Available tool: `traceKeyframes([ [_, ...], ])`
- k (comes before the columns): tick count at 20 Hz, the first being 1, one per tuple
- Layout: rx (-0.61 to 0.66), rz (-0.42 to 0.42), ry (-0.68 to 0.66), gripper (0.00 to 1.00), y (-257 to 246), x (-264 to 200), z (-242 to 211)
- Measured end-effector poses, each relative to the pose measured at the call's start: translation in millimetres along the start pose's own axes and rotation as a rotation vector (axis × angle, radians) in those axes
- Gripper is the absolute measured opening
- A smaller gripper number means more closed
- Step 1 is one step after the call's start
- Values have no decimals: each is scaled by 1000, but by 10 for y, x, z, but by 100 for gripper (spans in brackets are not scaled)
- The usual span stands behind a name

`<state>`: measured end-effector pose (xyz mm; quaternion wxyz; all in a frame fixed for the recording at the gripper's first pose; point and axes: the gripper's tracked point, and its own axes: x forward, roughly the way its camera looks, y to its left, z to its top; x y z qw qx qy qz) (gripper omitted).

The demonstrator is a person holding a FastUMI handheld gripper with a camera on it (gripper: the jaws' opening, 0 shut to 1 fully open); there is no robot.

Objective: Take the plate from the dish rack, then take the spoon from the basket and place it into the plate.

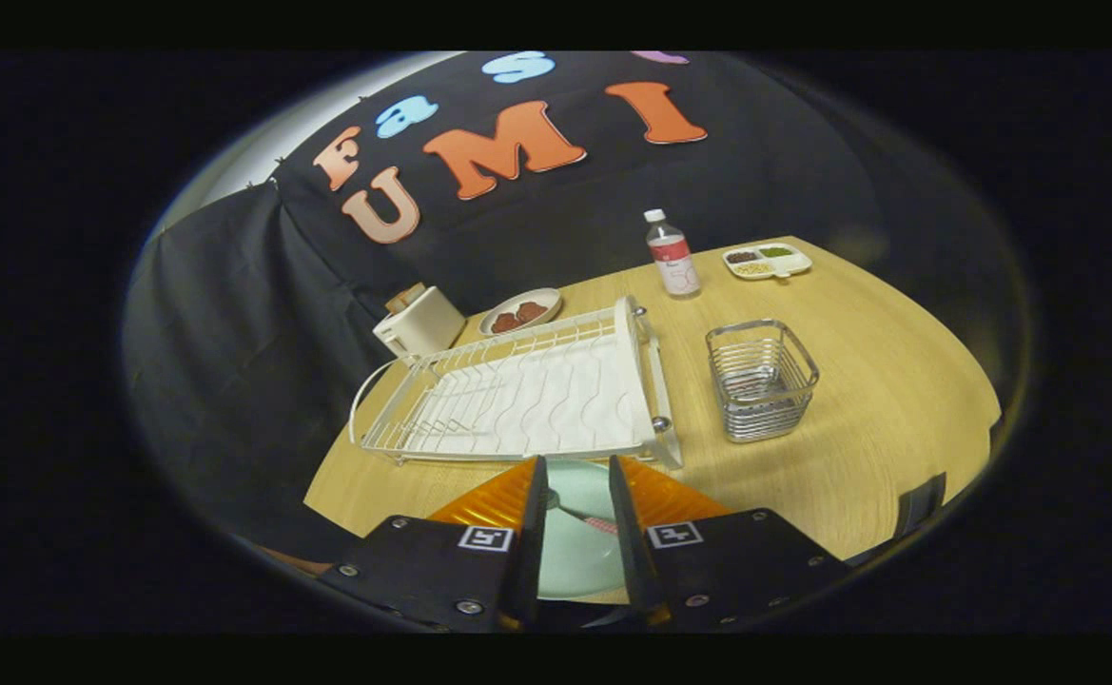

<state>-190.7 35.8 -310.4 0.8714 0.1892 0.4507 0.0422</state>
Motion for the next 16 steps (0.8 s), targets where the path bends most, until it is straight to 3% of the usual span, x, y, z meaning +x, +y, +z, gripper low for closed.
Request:
traceKeyframes([
  [2,-12,-32,-48,42,-75,-102,222],
  [5,-55,-74,-155,63,-121,-292,674],
  [9,-138,-118,-312,80,-100,-614,1348],
  [13,-189,-138,-474,91,20,-940,1988],
  [16,-226,-157,-582,93,101,-1166,2365],
])
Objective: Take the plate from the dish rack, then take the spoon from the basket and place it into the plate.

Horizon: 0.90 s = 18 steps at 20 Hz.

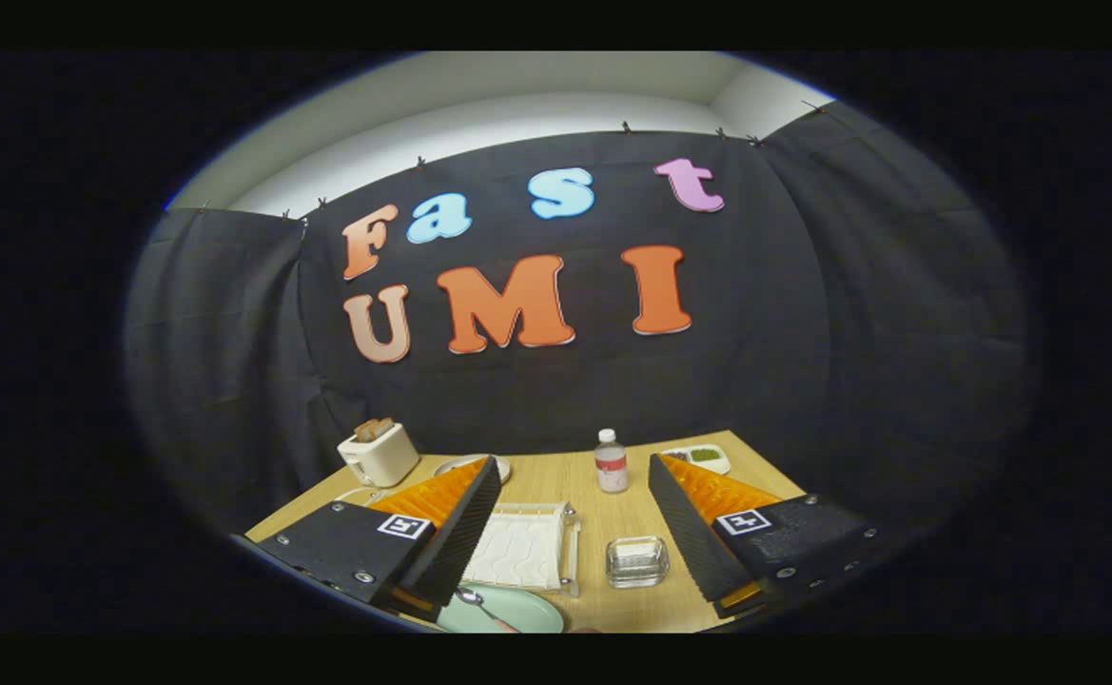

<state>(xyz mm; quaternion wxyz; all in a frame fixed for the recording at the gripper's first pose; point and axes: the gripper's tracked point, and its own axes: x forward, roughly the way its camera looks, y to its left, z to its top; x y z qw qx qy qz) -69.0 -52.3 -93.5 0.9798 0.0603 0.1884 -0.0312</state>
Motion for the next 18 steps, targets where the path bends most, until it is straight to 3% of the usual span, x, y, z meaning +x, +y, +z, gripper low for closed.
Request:
traceKeyframes([
  [13,-84,-40,-250,95,137,-32,709],
  [18,-101,-48,-245,96,142,-80,678],
])
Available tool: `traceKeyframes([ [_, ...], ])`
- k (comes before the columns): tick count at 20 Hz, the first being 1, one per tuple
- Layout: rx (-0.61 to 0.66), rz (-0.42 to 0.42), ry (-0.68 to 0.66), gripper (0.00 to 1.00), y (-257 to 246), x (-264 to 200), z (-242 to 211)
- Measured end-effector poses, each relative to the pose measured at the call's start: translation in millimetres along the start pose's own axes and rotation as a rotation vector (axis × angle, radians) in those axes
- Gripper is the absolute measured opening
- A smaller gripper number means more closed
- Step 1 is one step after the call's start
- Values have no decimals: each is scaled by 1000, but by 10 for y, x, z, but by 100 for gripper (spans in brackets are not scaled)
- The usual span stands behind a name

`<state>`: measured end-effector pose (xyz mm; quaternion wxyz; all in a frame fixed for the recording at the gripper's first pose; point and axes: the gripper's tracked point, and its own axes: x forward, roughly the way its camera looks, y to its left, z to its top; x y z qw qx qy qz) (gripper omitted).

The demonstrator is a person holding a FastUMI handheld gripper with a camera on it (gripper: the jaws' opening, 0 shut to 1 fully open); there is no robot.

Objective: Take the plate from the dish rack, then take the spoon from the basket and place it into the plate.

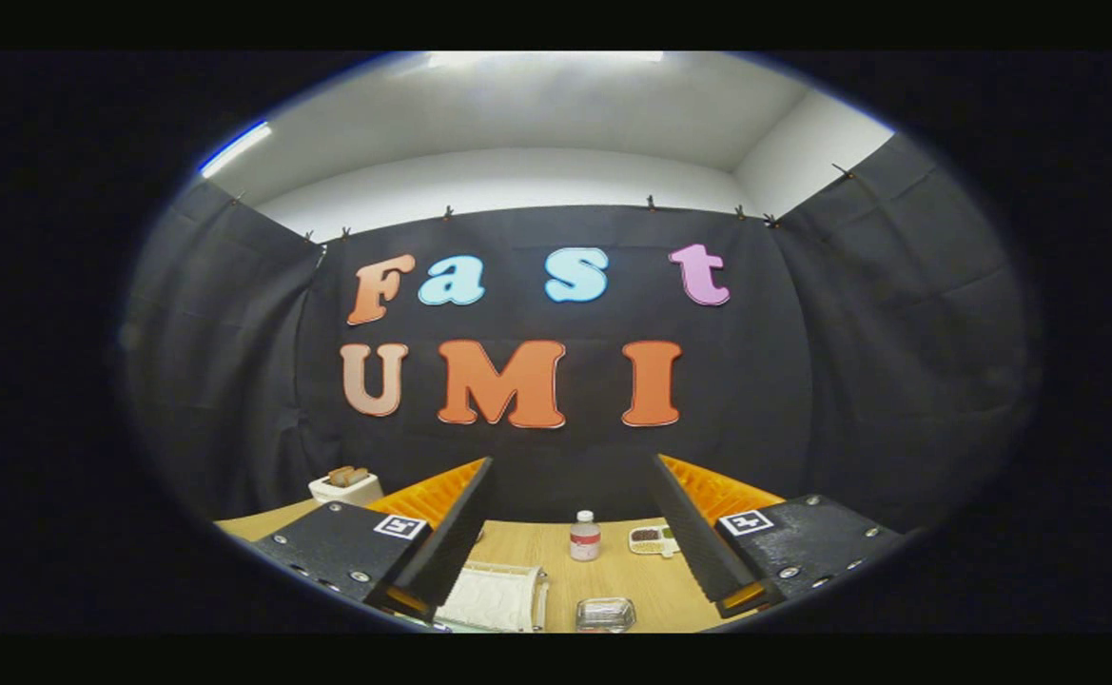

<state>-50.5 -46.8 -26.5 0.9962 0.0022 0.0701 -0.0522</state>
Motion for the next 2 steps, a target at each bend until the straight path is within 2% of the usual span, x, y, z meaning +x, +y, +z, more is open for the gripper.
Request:
traceKeyframes([
  [2,5,7,-12,96,20,-22,23],
])
